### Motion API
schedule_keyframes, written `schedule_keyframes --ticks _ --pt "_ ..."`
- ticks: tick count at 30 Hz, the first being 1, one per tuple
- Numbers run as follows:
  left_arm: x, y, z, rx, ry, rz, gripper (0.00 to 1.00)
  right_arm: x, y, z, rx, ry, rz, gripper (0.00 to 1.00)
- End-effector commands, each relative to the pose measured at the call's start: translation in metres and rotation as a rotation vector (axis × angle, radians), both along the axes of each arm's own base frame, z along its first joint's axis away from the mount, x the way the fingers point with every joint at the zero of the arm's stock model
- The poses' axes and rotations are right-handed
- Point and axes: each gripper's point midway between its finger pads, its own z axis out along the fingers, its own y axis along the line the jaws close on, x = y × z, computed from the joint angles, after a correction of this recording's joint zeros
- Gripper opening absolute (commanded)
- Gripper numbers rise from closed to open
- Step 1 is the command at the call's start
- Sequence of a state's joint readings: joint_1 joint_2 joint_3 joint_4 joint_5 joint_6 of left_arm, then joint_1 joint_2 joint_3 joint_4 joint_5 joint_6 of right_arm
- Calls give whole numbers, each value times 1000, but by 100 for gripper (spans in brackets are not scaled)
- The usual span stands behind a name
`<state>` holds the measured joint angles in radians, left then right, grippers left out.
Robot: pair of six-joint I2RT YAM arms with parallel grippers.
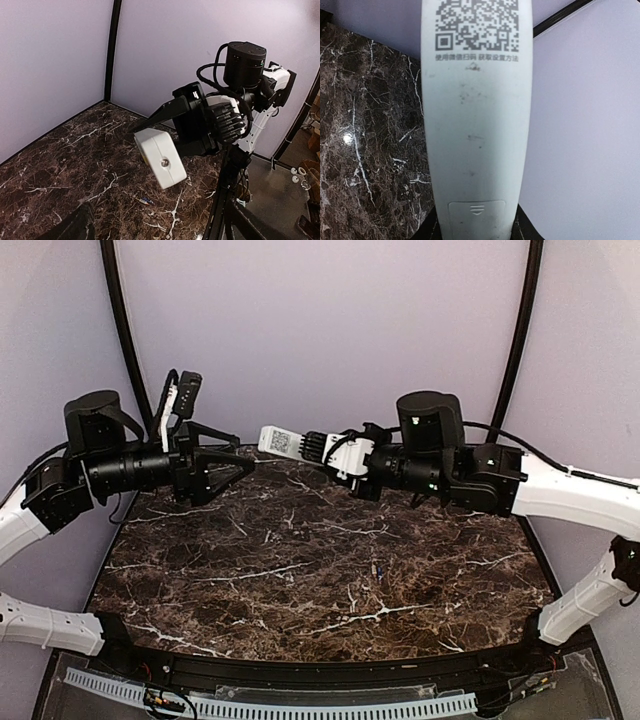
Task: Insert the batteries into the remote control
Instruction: Pass from the right arm to the left
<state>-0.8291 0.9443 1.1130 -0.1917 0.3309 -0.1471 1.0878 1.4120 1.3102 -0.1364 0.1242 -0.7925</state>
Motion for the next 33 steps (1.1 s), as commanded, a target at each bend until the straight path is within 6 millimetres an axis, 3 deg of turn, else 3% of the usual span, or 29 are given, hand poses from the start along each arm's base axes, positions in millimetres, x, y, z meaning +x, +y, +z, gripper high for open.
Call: schedule_keyframes --ticks 1,7,11,13,19,24,31,32,33 --pt "14 1 -15 66 78 69 88 8 4 1 -65 -124 -74 0" --pt "30 -11 -16 68 112 101 82 6 16 -5 -111 -180 -87 0" --pt "37 -17 -30 94 145 108 66 -1 22 -2 -97 -182 -62 0" --pt "35 -19 -34 105 162 91 58 -2 23 0 -88 -185 -57 0" --pt "30 -23 -42 121 183 59 53 -1 23 4 -75 -194 -61 0" --pt "30 -25 -46 133 193 44 30 -2 24 9 -49 -198 -58 0" --pt "21 -23 -34 92 145 10 14 -3 19 19 -2 -179 -75 0" --pt "19 -21 -32 85 134 9 12 -3 18 23 21 -174 -82 5" --pt "19 -19 -30 69 116 14 11 -3 16 29 49 -166 -85 17"
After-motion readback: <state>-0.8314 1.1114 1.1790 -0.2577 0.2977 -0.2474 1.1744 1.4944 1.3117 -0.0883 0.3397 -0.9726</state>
